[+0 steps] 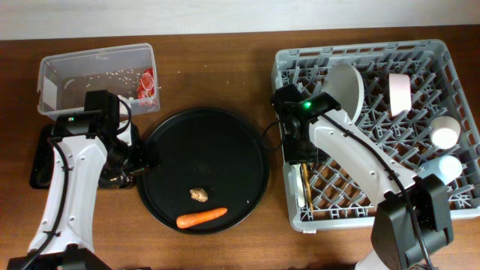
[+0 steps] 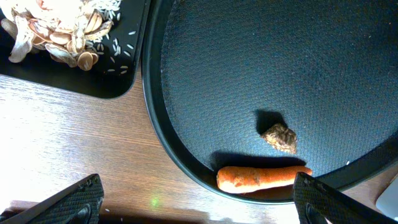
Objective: Sort waste into correct bins and load items into the dishwasher rack
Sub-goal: 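Grasp the wooden chopstick with the right gripper and place it in the rack, then grasp the brown scrap with the left gripper and drop it on the black tray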
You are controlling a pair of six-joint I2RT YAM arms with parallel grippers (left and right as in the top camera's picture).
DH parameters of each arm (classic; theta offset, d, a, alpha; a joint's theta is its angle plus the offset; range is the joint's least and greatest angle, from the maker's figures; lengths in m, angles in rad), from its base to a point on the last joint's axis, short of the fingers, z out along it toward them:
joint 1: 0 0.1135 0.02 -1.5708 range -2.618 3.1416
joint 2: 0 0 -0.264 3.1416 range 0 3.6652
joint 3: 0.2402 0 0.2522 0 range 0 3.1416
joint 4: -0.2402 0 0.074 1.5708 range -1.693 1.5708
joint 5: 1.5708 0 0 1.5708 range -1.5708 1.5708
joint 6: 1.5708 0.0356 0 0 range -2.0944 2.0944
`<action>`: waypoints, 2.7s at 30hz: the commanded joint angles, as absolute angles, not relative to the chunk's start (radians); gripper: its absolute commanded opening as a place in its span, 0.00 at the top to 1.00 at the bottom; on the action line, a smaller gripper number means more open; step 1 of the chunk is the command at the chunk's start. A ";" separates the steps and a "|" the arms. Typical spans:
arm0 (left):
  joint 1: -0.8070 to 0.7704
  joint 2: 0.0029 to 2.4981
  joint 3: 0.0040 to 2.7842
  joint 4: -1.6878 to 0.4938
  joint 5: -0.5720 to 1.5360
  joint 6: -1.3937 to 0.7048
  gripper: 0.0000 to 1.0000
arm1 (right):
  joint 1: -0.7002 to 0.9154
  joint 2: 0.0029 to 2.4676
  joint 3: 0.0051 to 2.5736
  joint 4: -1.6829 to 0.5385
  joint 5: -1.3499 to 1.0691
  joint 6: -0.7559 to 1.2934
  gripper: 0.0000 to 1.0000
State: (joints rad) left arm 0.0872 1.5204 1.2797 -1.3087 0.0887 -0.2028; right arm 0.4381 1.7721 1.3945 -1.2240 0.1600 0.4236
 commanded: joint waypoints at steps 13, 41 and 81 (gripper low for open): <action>0.088 1.515 1.274 -1.306 0.083 -0.194 0.03 | -0.234 1.586 1.520 -1.091 0.005 0.213 0.96; -0.358 1.517 0.920 -0.936 0.224 -0.772 0.02 | -0.183 1.448 1.359 -1.454 -0.096 0.116 0.69; 0.348 1.573 1.231 -0.859 0.141 -0.393 0.30 | -0.183 1.448 1.359 -1.462 -0.077 0.110 0.69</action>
State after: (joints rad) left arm 0.4526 1.6890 1.2034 -0.8219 0.0242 -0.5087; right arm -0.1886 1.4670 1.3571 -1.4616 -0.0933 0.1184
